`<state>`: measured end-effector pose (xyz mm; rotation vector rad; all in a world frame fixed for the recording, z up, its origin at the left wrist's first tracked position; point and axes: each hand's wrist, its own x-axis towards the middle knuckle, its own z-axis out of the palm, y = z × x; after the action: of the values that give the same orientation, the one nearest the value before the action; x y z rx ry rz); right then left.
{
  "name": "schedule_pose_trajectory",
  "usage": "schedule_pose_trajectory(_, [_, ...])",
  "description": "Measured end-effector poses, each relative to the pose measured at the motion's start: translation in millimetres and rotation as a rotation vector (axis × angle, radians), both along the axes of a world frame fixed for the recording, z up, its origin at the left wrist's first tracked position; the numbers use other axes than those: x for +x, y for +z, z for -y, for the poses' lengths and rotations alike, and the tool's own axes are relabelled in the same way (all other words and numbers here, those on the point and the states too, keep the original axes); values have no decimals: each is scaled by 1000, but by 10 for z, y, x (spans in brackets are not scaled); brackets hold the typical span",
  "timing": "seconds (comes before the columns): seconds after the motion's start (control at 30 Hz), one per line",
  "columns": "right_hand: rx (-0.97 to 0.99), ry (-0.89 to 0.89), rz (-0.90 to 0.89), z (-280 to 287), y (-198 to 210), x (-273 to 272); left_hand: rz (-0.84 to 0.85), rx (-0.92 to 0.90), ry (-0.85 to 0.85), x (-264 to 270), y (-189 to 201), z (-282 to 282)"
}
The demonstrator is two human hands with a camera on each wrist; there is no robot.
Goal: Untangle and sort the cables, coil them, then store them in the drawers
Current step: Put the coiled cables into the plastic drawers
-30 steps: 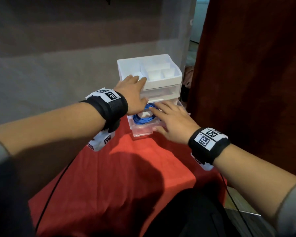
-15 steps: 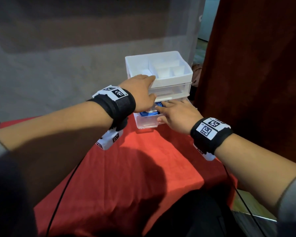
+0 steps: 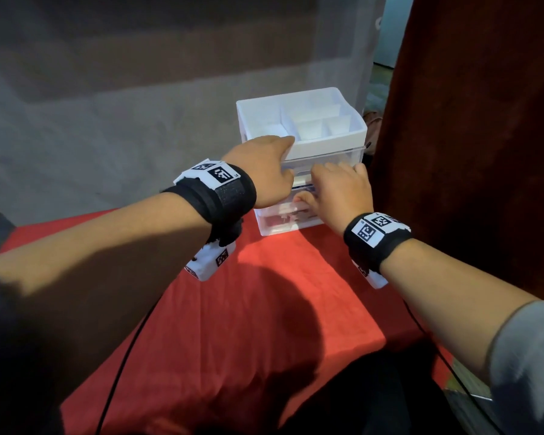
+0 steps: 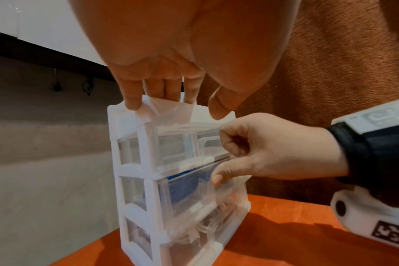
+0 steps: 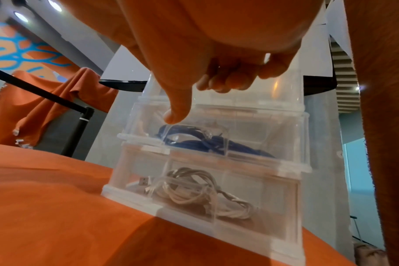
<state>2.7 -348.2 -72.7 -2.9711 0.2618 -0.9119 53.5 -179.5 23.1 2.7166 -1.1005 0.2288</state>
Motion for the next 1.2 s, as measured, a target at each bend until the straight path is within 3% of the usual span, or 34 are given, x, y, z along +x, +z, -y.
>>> schedule_pose_trajectory(0.2, [118, 1, -70, -79, -86, 45, -18, 20, 13, -42, 61, -4])
schedule_pose_trajectory(0.27, [332, 89, -30, -103, -141, -23, -30, 38, 22, -72, 95, -4])
schedule_pose_trajectory(0.4, [948, 238, 36, -247, -159, -78, -32, 83, 36, -110, 150, -15])
schedule_pose_trajectory(0.63, [1377, 338, 11, -364, 33, -169, -124, 128, 63, -189, 284, -40])
schedule_pose_trajectory(1.0, [1396, 347, -77, -407, -32, -901, -122, 208, 14, -107, 217, 54])
schedule_pose_trajectory(1.2, [1351, 319, -101, -430, 46, -1031, -82, -221, -95, -179, 82, -494])
